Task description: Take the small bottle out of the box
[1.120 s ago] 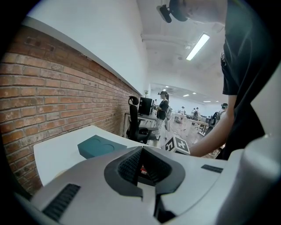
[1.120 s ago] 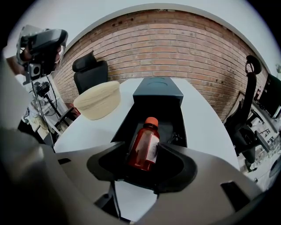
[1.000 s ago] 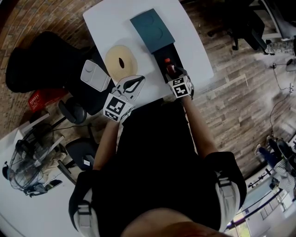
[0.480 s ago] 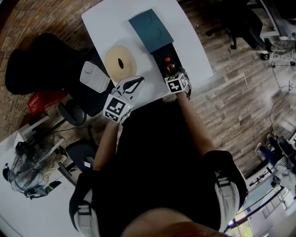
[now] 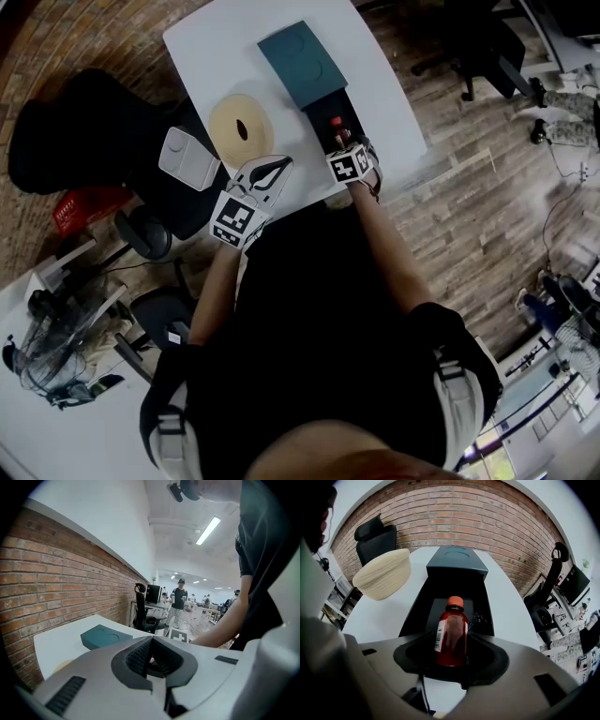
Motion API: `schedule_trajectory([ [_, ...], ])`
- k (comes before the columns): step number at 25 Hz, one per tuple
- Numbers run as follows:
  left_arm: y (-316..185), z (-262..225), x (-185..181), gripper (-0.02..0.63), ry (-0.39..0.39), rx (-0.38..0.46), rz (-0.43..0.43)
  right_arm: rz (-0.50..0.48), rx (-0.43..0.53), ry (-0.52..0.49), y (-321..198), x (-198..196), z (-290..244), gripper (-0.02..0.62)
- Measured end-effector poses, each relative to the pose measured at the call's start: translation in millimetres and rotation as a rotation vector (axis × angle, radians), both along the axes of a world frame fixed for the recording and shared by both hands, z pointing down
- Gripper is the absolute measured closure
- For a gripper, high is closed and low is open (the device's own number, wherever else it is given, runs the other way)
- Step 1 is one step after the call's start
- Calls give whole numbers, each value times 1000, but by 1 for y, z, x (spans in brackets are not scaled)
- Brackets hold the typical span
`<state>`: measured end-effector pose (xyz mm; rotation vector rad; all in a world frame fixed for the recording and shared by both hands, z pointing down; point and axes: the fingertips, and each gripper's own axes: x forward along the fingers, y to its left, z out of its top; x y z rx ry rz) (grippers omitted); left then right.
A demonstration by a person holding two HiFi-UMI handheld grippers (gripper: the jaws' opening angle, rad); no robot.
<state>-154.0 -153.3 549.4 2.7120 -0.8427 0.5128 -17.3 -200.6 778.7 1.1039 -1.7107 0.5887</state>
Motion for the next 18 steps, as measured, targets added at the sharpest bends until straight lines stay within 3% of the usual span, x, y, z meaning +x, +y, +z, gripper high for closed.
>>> schedule_trajectory([
  [11,11,-12,6,586,6,25,-18,-73,31,4,4,0,-3,396],
  [18,27,-24,11,586,6,47,-33,-181,13,-20,12,-7,-3,396],
])
